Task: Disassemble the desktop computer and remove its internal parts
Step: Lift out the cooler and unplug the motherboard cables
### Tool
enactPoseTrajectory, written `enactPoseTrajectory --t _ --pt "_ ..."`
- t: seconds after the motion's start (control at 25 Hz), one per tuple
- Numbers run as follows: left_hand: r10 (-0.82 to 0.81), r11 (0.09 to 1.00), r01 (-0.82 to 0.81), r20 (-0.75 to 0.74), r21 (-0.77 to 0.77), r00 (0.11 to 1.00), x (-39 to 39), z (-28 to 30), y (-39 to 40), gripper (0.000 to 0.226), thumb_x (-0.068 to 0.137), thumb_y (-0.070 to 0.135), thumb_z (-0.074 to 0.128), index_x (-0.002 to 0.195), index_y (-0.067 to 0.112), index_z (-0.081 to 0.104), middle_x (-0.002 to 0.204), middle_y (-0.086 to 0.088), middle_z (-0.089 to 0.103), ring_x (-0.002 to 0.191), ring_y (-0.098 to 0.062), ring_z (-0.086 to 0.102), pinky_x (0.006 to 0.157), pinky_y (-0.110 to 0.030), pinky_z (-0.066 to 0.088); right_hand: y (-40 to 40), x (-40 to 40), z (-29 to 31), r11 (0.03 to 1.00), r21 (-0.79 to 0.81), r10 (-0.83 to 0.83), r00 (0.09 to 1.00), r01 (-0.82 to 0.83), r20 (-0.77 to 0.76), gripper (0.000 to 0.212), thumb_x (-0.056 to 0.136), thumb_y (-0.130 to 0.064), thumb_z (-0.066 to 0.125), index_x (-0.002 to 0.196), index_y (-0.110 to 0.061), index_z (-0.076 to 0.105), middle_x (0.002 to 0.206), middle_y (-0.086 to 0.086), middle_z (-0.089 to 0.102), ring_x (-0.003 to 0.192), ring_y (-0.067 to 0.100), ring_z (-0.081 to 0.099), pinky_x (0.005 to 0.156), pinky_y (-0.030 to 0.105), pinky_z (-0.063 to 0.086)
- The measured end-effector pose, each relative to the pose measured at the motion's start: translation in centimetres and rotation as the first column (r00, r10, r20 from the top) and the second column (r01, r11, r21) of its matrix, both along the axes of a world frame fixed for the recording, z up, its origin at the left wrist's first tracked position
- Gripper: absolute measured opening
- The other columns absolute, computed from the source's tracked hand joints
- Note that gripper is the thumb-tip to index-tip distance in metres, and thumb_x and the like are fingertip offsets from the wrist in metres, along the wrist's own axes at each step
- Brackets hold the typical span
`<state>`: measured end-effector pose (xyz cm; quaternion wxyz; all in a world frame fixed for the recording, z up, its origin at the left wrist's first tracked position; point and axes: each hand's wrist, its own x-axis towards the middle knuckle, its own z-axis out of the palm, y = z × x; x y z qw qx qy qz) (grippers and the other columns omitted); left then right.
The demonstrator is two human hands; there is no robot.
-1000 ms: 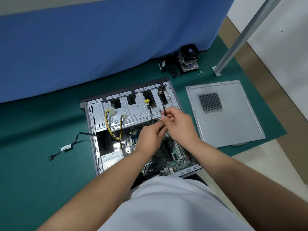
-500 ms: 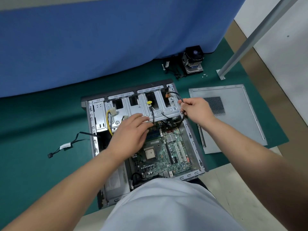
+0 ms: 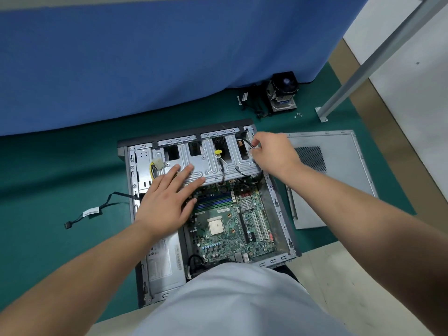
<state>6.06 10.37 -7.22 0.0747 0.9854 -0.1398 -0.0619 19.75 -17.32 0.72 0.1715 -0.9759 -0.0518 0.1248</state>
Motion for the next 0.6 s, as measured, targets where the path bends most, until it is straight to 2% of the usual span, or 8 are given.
enactPoseTrajectory --t 0.12,0.24,0.32,0.44,0.6 --pt "0.004 1.0 -0.004 0.014 -0.008 1.0 0.0 -0.1 0.0 0.055 0.105 0.053 0.025 0.16 0.046 0.023 0.171 0.009 0.017 0.158 -0.021 0.014 0.123 -0.048 0.023 0.2 0.3 0.1 0.999 -0.05 0.011 1.0 -0.01 0.011 0.014 0.097 -0.018 0.057 0.093 -0.013 0.07 0.078 0.004 0.068 0.068 0.023 0.063 0.066 0.036 0.058" --pt "0.005 1.0 -0.005 0.026 -0.007 1.0 0.0 -0.3 0.2 0.055 0.104 0.05 0.028 0.159 0.044 0.027 0.17 0.008 0.02 0.157 -0.021 0.017 0.122 -0.049 0.025 0.5 1.2 0.1 0.99 -0.141 0.03 1.0 -0.028 0.01 0.021 0.096 -0.013 0.054 0.089 -0.009 0.073 0.081 0.009 0.07 0.074 0.027 0.065 0.068 0.038 0.059" --pt "0.0 1.0 0.0 0.033 -0.005 0.999 0.0 -0.4 0.2 0.055 0.103 0.047 0.031 0.158 0.043 0.03 0.169 0.007 0.023 0.157 -0.023 0.019 0.121 -0.049 0.026 1.2 1.9 -0.1 0.969 -0.241 0.058 0.998 -0.058 -0.004 0.017 0.093 -0.01 0.055 0.091 -0.011 0.072 0.083 0.01 0.067 0.08 0.033 0.065 0.067 0.034 0.053" --pt "0.001 1.0 -0.002 0.039 0.004 0.999 0.0 -0.4 0.2 0.056 0.102 0.046 0.033 0.158 0.042 0.032 0.169 0.007 0.025 0.156 -0.023 0.02 0.121 -0.047 0.025 3.0 3.1 -0.1 0.914 -0.395 0.101 0.995 -0.096 -0.009 0.015 0.09 -0.007 0.06 0.1 -0.014 0.068 0.084 0.007 0.054 0.079 0.035 0.057 0.066 0.036 0.044" --pt "0.007 1.0 -0.008 0.035 0.016 0.999 0.0 -0.4 0.3 0.059 0.1 0.043 0.036 0.158 0.044 0.029 0.169 0.008 0.024 0.156 -0.023 0.021 0.121 -0.046 0.023 4.9 3.5 -0.5 0.829 -0.51 0.249 0.968 -0.229 -0.03 0.018 0.085 0.003 0.065 0.1 -0.007 0.066 0.089 0.009 0.05 0.09 0.038 0.064 0.064 0.038 0.042"
